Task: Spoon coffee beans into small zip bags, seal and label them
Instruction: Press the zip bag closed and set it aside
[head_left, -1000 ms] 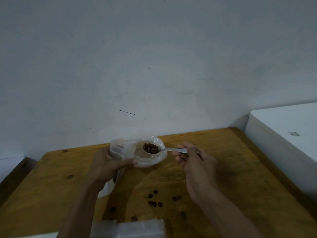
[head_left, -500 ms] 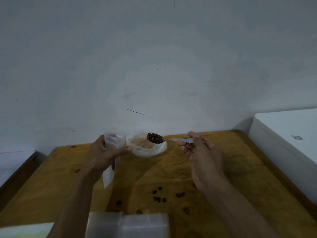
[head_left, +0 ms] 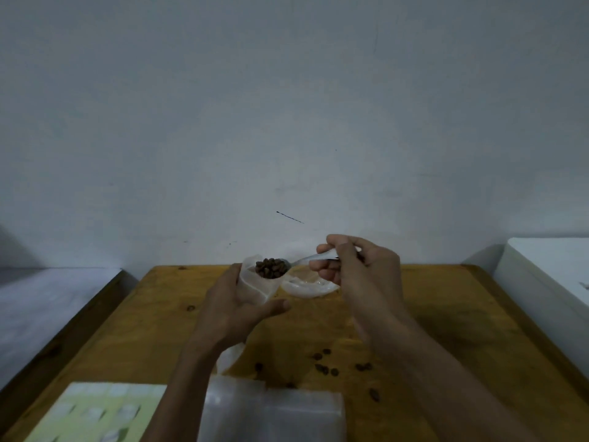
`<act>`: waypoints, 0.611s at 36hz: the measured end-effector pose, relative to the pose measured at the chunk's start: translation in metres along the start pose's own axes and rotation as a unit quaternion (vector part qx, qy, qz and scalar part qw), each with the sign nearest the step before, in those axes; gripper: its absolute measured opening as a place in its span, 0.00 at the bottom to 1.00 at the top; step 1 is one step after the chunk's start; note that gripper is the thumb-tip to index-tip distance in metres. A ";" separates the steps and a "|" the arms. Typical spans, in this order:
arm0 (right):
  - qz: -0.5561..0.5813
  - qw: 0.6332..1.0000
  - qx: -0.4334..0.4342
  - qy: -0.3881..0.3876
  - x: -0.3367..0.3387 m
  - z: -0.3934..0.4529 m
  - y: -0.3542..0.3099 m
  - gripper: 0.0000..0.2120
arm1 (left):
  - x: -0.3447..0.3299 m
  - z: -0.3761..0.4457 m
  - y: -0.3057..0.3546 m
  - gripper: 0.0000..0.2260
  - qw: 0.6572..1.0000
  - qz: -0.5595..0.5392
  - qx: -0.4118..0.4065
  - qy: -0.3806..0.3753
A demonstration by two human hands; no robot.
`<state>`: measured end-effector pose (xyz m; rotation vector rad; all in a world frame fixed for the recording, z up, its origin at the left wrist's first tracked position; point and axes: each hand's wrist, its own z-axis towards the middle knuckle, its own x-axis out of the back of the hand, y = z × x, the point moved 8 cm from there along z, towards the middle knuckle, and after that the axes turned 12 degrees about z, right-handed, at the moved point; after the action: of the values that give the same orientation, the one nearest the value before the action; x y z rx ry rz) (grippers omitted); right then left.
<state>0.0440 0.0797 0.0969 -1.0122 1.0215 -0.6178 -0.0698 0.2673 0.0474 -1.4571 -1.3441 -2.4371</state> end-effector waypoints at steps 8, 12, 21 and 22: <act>-0.234 0.933 0.211 -0.176 -0.032 -0.025 -0.019 0.13 | -0.011 0.001 0.007 0.34 0.996 -0.092 0.018 -0.007; -0.174 0.949 0.229 -0.132 -0.015 -0.022 -0.035 0.11 | -0.012 0.003 0.008 0.40 0.994 -0.108 0.027 -0.001; -0.182 0.963 0.145 0.133 0.103 0.031 -0.001 0.09 | -0.010 0.003 0.002 0.38 0.993 -0.107 0.021 0.047; -0.232 0.952 0.139 0.140 0.113 0.036 0.010 0.09 | -0.011 0.003 0.002 0.38 0.993 -0.107 0.018 0.049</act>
<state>0.1236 0.0062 0.0485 -0.9317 0.9080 -1.2873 -0.0605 0.2642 0.0418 -1.2252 -1.5881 -2.5546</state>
